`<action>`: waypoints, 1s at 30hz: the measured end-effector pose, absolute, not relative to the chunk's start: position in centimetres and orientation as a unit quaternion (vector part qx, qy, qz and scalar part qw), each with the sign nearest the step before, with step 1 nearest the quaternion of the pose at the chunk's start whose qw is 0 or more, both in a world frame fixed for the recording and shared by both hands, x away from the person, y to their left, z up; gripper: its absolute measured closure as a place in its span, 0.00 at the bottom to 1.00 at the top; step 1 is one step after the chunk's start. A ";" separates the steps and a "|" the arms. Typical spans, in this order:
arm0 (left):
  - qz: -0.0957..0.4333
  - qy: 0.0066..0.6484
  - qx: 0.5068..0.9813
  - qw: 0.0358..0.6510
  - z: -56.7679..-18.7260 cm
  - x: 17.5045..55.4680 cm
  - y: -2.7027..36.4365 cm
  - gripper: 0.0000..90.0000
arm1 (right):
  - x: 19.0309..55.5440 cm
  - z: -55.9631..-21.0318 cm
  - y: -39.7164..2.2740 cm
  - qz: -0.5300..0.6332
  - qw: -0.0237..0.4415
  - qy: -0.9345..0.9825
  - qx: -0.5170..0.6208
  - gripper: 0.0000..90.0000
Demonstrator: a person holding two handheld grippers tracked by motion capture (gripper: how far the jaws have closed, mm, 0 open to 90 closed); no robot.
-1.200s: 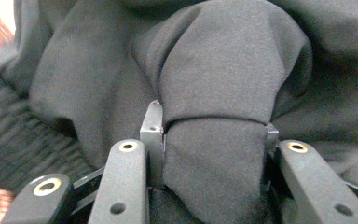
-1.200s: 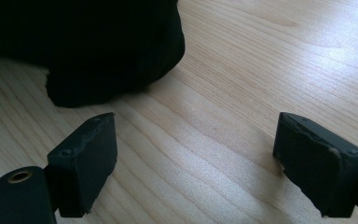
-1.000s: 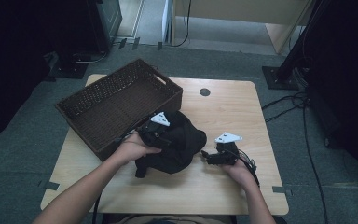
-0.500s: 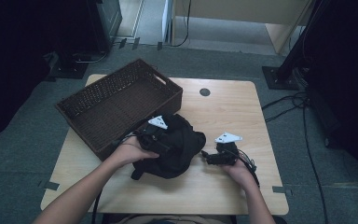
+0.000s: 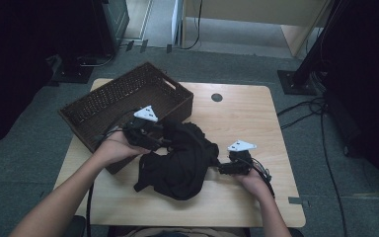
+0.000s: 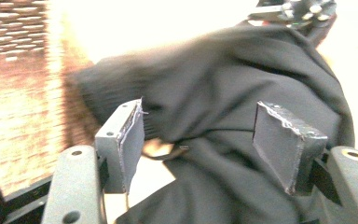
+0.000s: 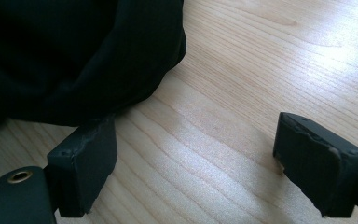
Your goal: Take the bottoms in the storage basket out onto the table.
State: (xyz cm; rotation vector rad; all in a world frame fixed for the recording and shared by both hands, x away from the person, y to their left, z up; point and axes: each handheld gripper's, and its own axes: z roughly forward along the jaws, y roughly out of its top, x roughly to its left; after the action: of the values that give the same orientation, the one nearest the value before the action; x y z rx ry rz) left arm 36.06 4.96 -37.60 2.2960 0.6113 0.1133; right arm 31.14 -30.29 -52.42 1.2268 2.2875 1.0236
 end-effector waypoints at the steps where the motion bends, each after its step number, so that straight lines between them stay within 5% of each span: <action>1: 0.051 0.240 0.897 0.369 -37.4 36.3 5.4 0.40 | 31.1 -52.4 -30.3 0.361 0.175 0.807 0.433 0.15; 23: 0.074 0.272 0.898 0.339 -40.0 40.6 9.2 0.54 | 31.1 -52.4 -30.3 0.360 0.179 0.805 0.436 0.15; 30: 0.063 0.254 0.910 0.321 -41.2 40.0 8.3 0.72 | 30.7 -52.4 -30.2 0.359 0.178 0.805 0.437 0.15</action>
State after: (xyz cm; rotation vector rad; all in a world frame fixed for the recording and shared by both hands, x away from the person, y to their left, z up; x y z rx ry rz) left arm 39.97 8.34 -41.19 2.3905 0.6660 0.1657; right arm 30.71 -30.18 -52.41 1.2354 2.2786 1.0163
